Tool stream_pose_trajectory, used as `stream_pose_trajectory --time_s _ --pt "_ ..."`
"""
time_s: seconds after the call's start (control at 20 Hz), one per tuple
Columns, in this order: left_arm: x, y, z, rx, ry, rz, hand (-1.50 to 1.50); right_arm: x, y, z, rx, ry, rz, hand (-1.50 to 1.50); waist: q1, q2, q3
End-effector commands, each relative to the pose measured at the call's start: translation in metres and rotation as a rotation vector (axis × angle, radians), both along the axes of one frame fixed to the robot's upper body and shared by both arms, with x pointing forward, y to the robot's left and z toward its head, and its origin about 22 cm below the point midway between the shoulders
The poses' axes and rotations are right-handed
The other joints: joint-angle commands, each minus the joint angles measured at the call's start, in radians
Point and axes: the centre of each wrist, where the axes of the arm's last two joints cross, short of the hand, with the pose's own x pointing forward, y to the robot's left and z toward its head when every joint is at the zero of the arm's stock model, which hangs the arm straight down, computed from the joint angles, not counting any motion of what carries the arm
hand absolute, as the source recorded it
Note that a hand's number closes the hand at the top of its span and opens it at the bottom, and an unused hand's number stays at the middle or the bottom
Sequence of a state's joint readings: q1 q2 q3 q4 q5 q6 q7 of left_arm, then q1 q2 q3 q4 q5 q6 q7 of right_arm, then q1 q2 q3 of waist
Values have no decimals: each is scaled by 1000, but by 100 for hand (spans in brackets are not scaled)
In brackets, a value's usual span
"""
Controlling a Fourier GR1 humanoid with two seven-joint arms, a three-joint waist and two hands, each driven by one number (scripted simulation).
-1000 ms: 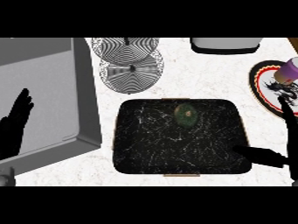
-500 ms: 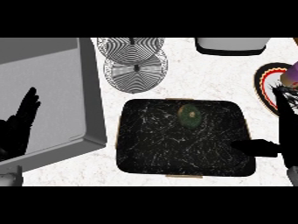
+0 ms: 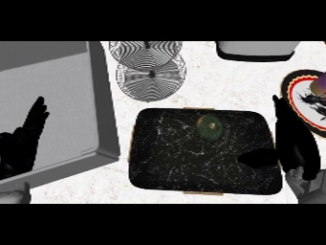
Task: Pick the squash from the tray and place it in the tiered basket
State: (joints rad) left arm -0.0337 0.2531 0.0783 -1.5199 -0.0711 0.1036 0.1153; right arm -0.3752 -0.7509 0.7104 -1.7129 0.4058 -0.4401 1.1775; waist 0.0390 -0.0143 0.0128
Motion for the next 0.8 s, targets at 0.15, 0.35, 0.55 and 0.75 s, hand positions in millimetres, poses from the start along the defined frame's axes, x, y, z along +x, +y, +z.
stream_pose_trajectory --time_s 0.15,0.35,0.55,0.75 --pt "-18 -39 -44 -130 141 -55 0 22 59 13 5 110 -100 -150 -7 16 -20" --pt "-25 -49 -53 -143 145 -49 0 35 67 2 -16 145 -104 -150 -12 21 -19" --pt "-24 -37 -46 -136 132 -37 0 42 83 -5 -54 248 -111 -150 -13 18 -21" --pt "-27 -46 -50 -147 147 -20 0 50 88 -2 -49 295 -105 -150 -33 13 -20"
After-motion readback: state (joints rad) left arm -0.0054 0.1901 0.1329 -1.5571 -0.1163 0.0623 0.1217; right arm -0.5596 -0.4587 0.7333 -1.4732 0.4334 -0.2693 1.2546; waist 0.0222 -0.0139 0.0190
